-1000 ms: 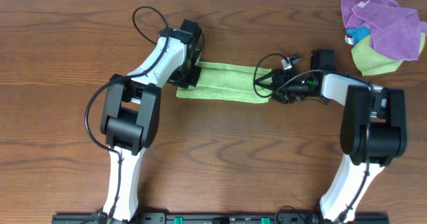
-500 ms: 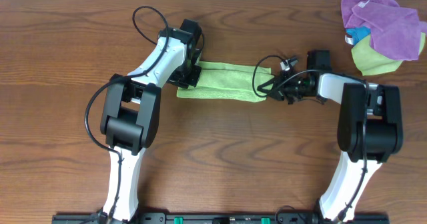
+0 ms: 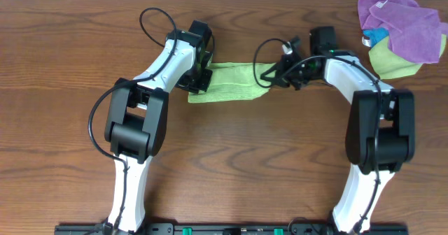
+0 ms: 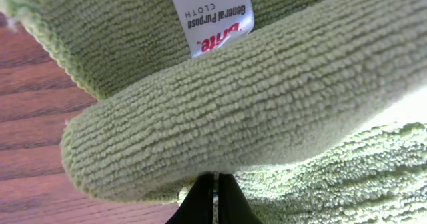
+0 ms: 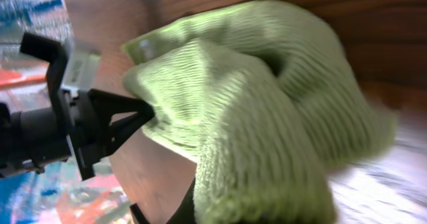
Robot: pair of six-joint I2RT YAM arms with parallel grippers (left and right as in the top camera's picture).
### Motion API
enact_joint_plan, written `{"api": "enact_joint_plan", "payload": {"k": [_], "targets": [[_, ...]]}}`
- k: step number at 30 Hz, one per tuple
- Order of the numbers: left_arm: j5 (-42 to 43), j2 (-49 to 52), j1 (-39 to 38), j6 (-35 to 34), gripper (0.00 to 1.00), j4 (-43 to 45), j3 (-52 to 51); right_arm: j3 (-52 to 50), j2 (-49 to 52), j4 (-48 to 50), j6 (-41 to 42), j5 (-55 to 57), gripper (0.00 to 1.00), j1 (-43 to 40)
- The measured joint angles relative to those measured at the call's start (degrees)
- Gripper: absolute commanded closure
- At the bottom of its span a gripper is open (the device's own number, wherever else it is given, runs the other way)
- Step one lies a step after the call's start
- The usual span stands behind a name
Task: Fold the cloth
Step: 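Fold the strip's right end leftward over the left half with the right gripper, then release the left gripper and pull it back left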
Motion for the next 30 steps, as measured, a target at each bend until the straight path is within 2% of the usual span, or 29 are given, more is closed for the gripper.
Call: {"api": "enact_joint_plan", "payload": {"k": [19,30], "targets": [[3.23,-0.94,-0.42,0.00,0.94,-0.15,0.00,3.69,-3.28,-2.19,-0.22,5.11,0.99,11.32],[4.09,-8.22,-0.48,-0.02,0.94,0.57,0.04,3.69,-3.28,-3.72,-0.24,7.08,0.99,12.57]]}}
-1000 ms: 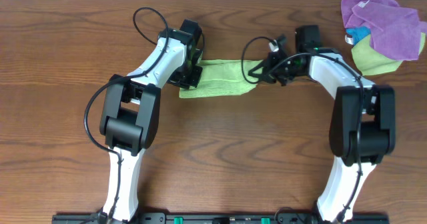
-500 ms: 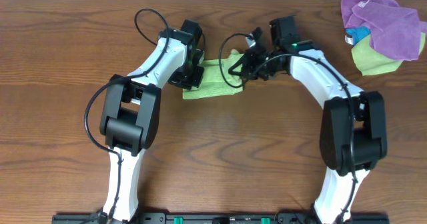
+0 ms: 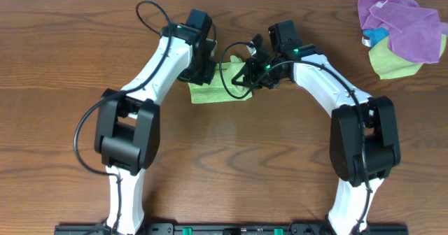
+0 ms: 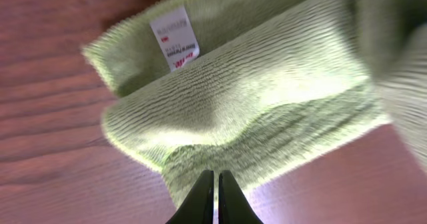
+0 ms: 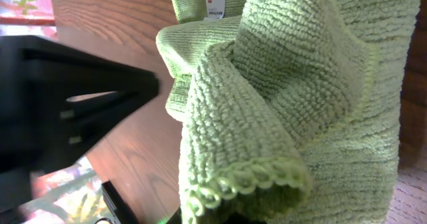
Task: Fold the cloth
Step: 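Release the left gripper and pull it back left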
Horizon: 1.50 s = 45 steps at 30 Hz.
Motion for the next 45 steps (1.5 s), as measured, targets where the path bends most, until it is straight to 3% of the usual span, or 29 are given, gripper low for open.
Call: {"api": "enact_joint_plan", "payload": {"k": [9,17,30,45], "targets": [[-1.95,-4.52,2.47,-1.84,0.94,-0.46,0.00,0.00,0.00,-0.02,0.00,0.22,0.99,0.26],[2.23,-15.56,12.79,-3.04,0.94,-5.05,-0.66,0.00,0.00,2.38,-0.02,0.59,0.99,1.99],[7.08,-40.04,14.25,-4.90,0.94,3.65,-33.42,0.00,0.00,5.40,-0.02,3.54,0.99,6.56],[9.05,-44.52,14.25,-5.57,0.94,3.19,-37.35,0.00,0.00,9.22,0.07,9.79,0.99,8.72]]}}
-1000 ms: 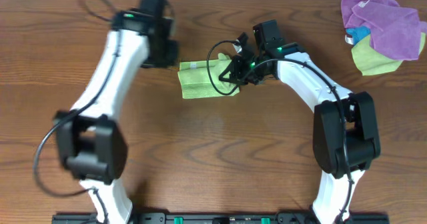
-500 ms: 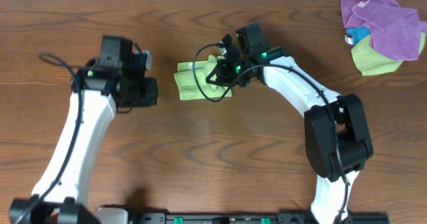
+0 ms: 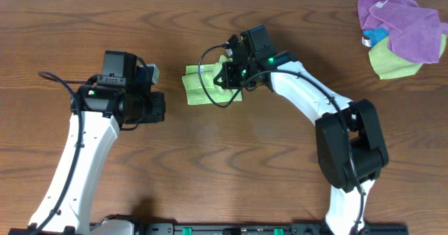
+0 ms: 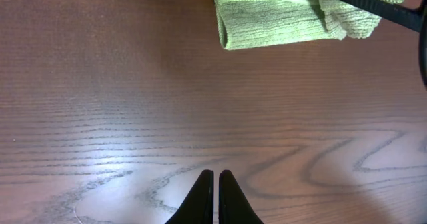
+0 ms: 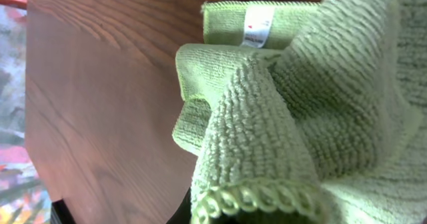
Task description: Fold the cloth
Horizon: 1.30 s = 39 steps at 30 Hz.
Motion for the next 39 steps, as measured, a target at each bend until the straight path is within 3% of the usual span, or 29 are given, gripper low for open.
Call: {"api": "enact_joint_plan", "payload": {"k": [39], "targets": [[0.02,0.00,0.00,0.07,0.94,0.00,0.00,3.85,5.29,1.88,-0.42,5.49,0.99,5.46]]}}
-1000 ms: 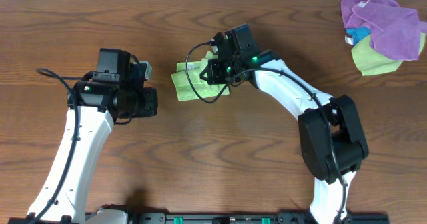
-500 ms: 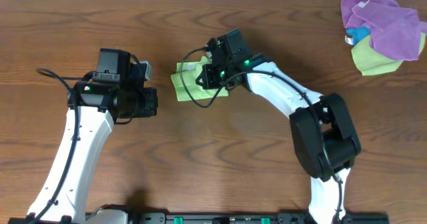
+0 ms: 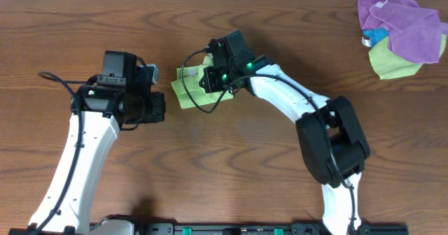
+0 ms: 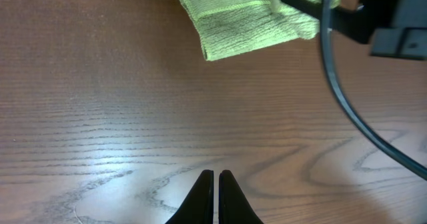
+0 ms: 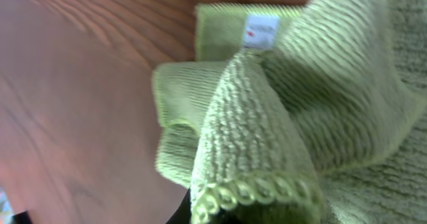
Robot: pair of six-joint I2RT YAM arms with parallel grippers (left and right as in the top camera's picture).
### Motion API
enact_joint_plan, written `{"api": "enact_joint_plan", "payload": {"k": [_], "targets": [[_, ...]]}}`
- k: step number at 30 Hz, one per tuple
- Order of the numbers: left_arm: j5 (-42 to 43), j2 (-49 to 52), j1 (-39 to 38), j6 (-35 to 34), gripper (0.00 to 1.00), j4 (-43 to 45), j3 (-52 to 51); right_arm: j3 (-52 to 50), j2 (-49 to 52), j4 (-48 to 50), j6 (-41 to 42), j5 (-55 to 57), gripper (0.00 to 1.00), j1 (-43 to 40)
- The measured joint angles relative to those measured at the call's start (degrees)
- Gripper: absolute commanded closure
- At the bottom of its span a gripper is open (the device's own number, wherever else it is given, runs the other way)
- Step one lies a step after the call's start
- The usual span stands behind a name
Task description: Fold the cloth
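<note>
The light green cloth [image 3: 187, 92] lies folded small on the wooden table [image 3: 231, 158], left of centre near the back. My right gripper [image 3: 212, 77] is shut on a hemmed edge of the cloth [image 5: 260, 184], lifted over the lower layers; a white label [image 5: 261, 31] shows on the layer beneath. In the left wrist view the cloth [image 4: 247, 21] lies far ahead, with the right arm's black parts and cable over it. My left gripper [image 4: 216, 177] is shut and empty, low over bare wood, left of the cloth [image 3: 157, 108].
A pile of purple, blue and yellow-green cloths [image 3: 400, 25] sits at the back right corner. The right arm's black cable [image 4: 347, 104] loops in front of the folded cloth. Bare wood stretches across the front half of the table.
My right gripper has moved further left with the cloth's edge, and the folded cloth now sits slightly further left and skewed. The left arm has not moved.
Both grippers held the ends of the cloth, stretched in a long strip. Then they stood closer together with the cloth bunched shorter. Then the left gripper had let go and stood back at the left, while the right kept its edge and has carried it leftward.
</note>
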Motion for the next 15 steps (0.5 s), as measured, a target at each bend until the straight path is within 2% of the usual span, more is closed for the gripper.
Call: {"api": "enact_joint_plan", "payload": {"k": [10,15], "targets": [[0.00,0.00,0.00,0.02,0.94,1.33,-0.17,0.02,0.59,0.31,0.02,0.92,0.99,0.04],[0.72,-0.04,0.00,0.04,0.94,3.58,-4.02,0.02,0.63,0.42,0.00,0.98,0.97,0.61]]}}
